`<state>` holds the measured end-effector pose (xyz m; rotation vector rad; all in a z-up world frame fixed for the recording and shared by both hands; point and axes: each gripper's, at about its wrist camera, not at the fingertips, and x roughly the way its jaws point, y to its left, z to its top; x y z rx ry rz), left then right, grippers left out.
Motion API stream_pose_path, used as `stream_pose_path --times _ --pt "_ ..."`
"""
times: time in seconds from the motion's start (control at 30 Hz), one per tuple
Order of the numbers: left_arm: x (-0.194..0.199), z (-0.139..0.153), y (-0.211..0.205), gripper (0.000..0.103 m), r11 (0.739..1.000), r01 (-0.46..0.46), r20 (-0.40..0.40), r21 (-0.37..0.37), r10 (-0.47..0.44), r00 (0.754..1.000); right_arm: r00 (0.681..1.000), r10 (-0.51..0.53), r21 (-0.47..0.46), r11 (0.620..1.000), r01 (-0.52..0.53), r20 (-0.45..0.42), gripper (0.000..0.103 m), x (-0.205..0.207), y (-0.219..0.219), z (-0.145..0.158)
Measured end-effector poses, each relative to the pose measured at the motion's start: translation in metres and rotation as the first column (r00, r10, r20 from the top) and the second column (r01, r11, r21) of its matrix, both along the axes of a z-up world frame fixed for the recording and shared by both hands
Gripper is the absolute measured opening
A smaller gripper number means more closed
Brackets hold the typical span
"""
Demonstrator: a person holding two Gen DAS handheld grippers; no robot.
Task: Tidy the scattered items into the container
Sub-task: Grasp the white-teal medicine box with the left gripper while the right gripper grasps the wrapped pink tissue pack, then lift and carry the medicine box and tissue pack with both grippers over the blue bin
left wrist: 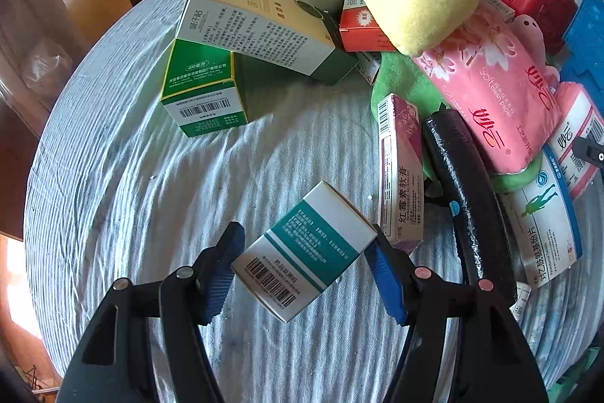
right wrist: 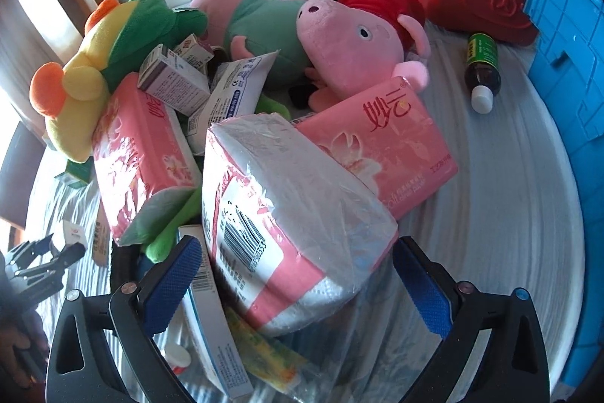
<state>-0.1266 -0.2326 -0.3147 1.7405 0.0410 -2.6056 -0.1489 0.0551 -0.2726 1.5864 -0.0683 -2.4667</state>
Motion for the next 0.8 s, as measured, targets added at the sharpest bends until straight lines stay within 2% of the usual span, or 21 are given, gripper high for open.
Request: stream_pose_path --times 0.07,0.13,0.33,0.5,0.8 --pt "0.003 0.0 -0.002 0.065 1.0 -0.004 0.002 0.002 0.004 1.0 1.0 0.015 -0.004 1.0 -0.015 -0.007 0.099 -0.002 -0.003 -0.003" --pt "0.005 0.0 -0.005 0.065 1.0 -0.007 0.004 -0.001 0.007 1.0 0.999 0.035 -0.002 0.999 -0.035 -0.001 0.082 -0.003 -0.007 -0.007" --pt "0.008 0.002 -0.011 0.065 1.0 -0.015 0.0 -0.008 0.015 1.0 0.998 0.05 -0.016 0.999 -0.051 -0.023 0.06 0.003 -0.008 0.001" --pt "0.01 0.008 -0.006 0.065 1.0 -0.013 -0.011 -0.009 0.013 1.0 0.999 0.045 -0.039 0.998 -0.047 -0.03 0.053 0.01 -0.004 0.009" --pt "0.009 0.028 -0.001 0.065 1.0 0.001 -0.044 -0.005 -0.001 0.999 0.996 0.035 -0.04 0.998 -0.039 -0.084 0.053 0.022 0.001 0.043"
